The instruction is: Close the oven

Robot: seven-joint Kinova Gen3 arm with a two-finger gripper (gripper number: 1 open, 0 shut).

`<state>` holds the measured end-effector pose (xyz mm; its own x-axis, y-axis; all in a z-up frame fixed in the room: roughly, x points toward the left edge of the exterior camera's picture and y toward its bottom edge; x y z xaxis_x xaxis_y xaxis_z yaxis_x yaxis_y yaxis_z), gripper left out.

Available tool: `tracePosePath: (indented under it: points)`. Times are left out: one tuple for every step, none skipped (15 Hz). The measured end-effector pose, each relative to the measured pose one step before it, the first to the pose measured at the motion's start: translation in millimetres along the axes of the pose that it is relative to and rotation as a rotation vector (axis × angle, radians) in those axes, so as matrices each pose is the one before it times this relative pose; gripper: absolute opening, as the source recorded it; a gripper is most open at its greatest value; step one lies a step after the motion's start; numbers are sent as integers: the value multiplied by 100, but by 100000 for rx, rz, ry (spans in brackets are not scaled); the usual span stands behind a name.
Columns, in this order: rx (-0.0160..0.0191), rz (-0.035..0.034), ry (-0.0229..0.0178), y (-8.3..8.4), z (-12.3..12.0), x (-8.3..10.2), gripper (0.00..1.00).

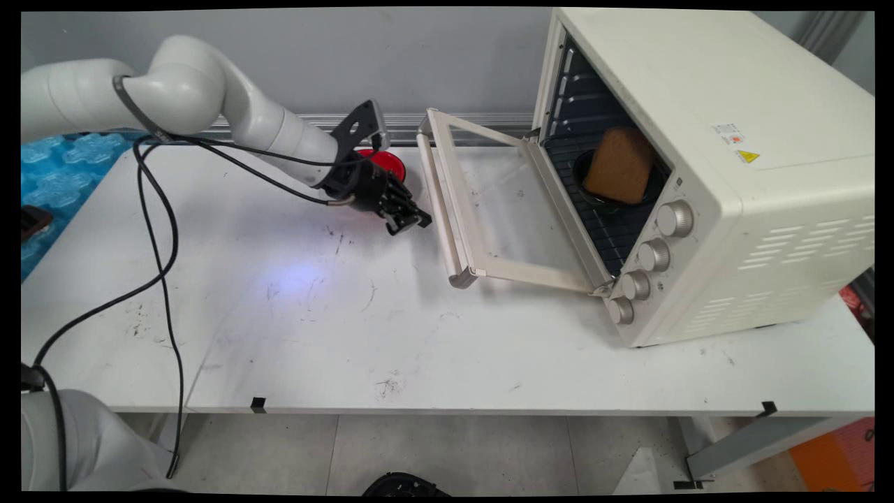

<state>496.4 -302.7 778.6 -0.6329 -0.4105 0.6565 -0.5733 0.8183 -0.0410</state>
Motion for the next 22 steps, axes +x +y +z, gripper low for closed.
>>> tracePosePath:
  points:
    - [4, 135, 1121, 25, 325, 20, 0]
    - [-37, 150, 923, 25, 240, 24, 0]
    - [-37, 217, 973, 36, 245, 27, 0]
    - [-34, 163, 795, 29, 177, 31, 0]
    - [-20, 186, 795, 36, 166, 35, 0]
    - [1, 166, 622, 33, 84, 49, 0]
    - [-13, 167, 489, 28, 69, 46, 0]
    - [-4, 153, 547, 17, 61, 75, 0]
    - [54, 140, 538, 7, 16, 84, 0]
    - [210, 183, 648, -11, -63, 117, 0]
    - [274, 105, 496, -63, -95, 127, 0]
    - [264, 270, 565, -64, -90, 212, 0]
    - [181, 234, 503, -57, -80, 220, 0]
    - [81, 195, 328, -35, -69, 167, 0]
    - [70, 406, 477, -57, -79, 274, 0]
    - [85, 411, 621, -58, -133, 362, 0]
    - [141, 405, 704, -74, -190, 394, 0]
    - [35, 235, 359, -36, -67, 225, 0]
    - [-16, 254, 500, -43, -52, 321, 0]
    - [-9, 275, 562, -43, -65, 357, 0]
    - [-30, 75, 330, -34, -34, 246, 0]
    - [-75, 77, 523, -62, -40, 420, 0]
